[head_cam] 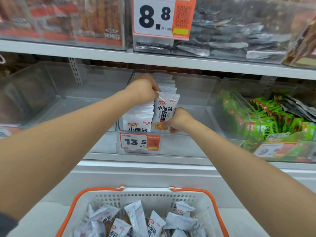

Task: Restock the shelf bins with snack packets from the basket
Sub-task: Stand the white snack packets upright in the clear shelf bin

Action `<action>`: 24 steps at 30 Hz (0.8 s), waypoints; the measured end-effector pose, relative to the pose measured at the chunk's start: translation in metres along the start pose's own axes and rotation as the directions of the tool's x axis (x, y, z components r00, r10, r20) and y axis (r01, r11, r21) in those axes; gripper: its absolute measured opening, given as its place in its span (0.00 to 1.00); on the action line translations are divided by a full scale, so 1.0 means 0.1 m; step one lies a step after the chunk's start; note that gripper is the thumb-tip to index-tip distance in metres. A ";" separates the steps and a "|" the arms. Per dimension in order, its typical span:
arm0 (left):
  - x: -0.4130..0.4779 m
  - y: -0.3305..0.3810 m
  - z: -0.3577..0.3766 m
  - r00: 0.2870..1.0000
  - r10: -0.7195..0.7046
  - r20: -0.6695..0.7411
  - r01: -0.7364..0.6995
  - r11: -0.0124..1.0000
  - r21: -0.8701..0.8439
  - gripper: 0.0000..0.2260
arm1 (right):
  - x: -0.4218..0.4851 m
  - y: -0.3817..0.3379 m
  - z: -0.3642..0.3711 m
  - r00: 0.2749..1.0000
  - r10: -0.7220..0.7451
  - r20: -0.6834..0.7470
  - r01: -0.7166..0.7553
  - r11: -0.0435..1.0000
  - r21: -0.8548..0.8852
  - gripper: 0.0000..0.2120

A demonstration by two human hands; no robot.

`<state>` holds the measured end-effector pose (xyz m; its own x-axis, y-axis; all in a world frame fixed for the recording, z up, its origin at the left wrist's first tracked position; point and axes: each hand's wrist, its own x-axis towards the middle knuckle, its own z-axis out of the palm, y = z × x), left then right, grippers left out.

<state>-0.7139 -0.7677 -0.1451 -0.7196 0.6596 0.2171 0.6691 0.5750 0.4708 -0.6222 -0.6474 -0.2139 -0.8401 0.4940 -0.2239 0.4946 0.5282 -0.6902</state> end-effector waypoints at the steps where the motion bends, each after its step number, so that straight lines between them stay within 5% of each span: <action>1: 0.00 -0.01 0.00 1.000 -0.004 -0.002 0.004 1.000 0.002 0.10 | -0.01 0.00 -0.01 1.000 -0.007 0.003 0.007 1.000 0.004 0.09; 9: -0.09 -0.01 -0.07 1.000 0.012 0.024 -0.013 0.999 0.042 0.12 | -0.15 0.07 -0.16 0.999 0.037 0.010 -0.035 0.988 -0.148 0.22; 12: -0.21 0.08 -0.13 0.999 0.014 -0.034 -0.012 0.999 0.051 0.14 | -0.31 0.07 -0.21 0.983 -0.052 -0.174 0.016 0.980 -0.200 0.22; 15: -0.51 0.22 -0.15 0.985 0.011 -0.172 -0.018 0.999 -0.036 0.05 | -0.68 0.03 -0.20 0.816 -0.305 -0.491 0.272 0.952 -0.140 0.11; 17: -0.80 0.32 -0.14 0.966 0.023 -0.258 -0.048 0.995 -0.092 0.06 | -0.96 0.01 -0.15 0.713 -0.431 -0.554 0.392 0.899 -0.195 0.07; 21: -1.43 0.37 -0.04 0.953 -0.047 -0.298 -0.007 0.984 -0.178 0.05 | -1.41 0.12 0.10 0.778 -0.441 -0.447 0.395 0.897 -0.197 0.07; 24: -1.85 0.16 0.23 0.986 -0.146 -0.075 0.126 0.967 -0.221 0.05 | -1.62 0.34 0.39 0.882 -0.385 -0.270 0.330 0.916 -0.229 0.09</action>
<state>-0.5659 -0.8691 -0.1976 -0.8216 0.5301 0.2096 0.5149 0.5322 0.6720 -0.4781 -0.7362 -0.2281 -0.8719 0.4187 0.2540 0.2266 0.8048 -0.5486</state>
